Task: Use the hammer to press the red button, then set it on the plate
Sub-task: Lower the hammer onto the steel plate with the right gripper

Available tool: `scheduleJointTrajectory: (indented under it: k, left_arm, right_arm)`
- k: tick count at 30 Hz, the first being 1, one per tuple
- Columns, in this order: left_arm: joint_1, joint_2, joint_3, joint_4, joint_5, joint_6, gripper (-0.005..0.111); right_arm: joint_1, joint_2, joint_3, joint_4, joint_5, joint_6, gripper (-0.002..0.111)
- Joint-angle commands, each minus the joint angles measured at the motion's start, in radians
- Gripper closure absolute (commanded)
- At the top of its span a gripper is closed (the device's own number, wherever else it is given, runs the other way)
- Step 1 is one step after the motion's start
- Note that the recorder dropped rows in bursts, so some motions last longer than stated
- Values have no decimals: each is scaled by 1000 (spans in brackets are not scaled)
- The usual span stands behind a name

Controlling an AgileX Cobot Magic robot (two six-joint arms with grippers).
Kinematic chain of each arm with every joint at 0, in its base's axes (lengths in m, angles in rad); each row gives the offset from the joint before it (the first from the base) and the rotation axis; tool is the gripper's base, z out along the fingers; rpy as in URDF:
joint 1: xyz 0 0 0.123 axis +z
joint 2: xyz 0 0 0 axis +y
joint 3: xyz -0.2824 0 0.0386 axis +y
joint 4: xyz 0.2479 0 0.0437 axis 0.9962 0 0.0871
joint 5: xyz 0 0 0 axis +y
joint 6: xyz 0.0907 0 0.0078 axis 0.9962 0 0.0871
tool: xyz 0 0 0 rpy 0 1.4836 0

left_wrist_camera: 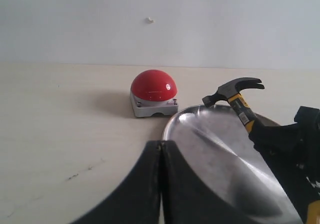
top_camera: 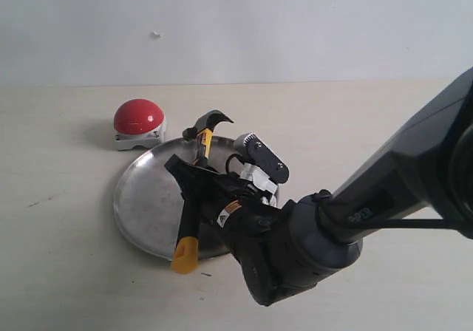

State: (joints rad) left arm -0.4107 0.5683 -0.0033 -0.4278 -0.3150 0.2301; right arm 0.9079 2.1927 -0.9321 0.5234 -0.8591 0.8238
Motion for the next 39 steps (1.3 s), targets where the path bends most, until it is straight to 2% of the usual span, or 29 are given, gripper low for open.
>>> scheduleJointTrajectory:
  k: [1,9,13,20,23,25,30,36,39]
  left_arm:
    - [2,-5,3,4,-3,2,107]
    - [2,-5,3,4,-3,2,107]
    - [2,-5,3,4,-3,2,107]
    - [2,-5,3,4,-3,2,107]
    - [2,-5,3,4,-3,2,107]
    - [2,-5,3,4,-3,2,107]
    - [2,-5,3,4,-3,2,107]
    - [2,-5,3,4,-3,2,107]
    - [2,-5,3,4,-3,2,107]
  right_arm:
    - [-8,-66,-16,60,-2,-96,108]
    - [-8,-73,-181,104,286,-329,108]
    - [-8,-73,-201,118,301,-388,108]
    - [-8,-73,-201,411,338,-634,108]
    - [-8,-73,-201,393,341,-648,108]
    - [-8,-73,-201,382,345,-663,102]
    - [-8,-62,-201,384,349,-692,77]
    - [-8,-62,-201,409,339,-751,73]
    - [-11,-84,-201,573,288,-928,73]
